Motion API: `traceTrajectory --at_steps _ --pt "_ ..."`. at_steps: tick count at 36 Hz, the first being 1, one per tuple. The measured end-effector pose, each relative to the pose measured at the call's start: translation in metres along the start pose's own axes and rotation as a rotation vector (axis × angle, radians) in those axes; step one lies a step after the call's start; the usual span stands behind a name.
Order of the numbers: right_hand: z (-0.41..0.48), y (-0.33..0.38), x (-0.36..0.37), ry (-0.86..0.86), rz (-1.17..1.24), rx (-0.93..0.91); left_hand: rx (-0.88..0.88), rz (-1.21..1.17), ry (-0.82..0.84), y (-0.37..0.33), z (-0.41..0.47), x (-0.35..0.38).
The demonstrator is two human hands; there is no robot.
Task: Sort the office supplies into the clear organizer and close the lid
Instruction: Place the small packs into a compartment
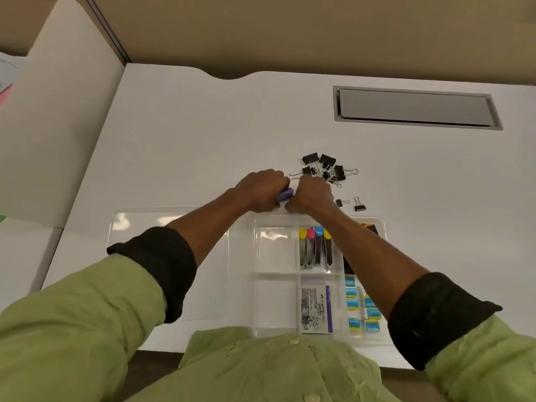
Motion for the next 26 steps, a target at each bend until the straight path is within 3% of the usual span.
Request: traceTrajectory --at_steps 4,9,12,20,26 --pt "-0.009 -0.021 -0.027 -0.065 0.058 0.007 -0.038 -0.035 -0.057 -0.005 0.006 0.002" --pt "-0.056 -0.052 -0.061 -0.18 0.423 0.075 -0.068 0.026 -0.1 -0.009 0.012 0.0" --pt "-0.094 -0.062 -0.058 -0.078 0.632 0.088 -0.086 0.082 -0.121 -0.015 0.014 -0.004" --pt "-0.155 -0.065 -0.014 0.083 0.89 0.097 -0.182 0.087 -0.044 -0.021 0.018 -0.002" --pt "-0.169 -0.057 0.013 0.102 0.866 0.094 -0.312 -0.181 -0.109 -0.008 0.018 0.003"
Point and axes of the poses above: each hand's wrist, its own z-axis towards the middle knuckle, its own x-axis out of the palm, y = z × x, the point moved 5 cm from there along z, towards the middle knuckle
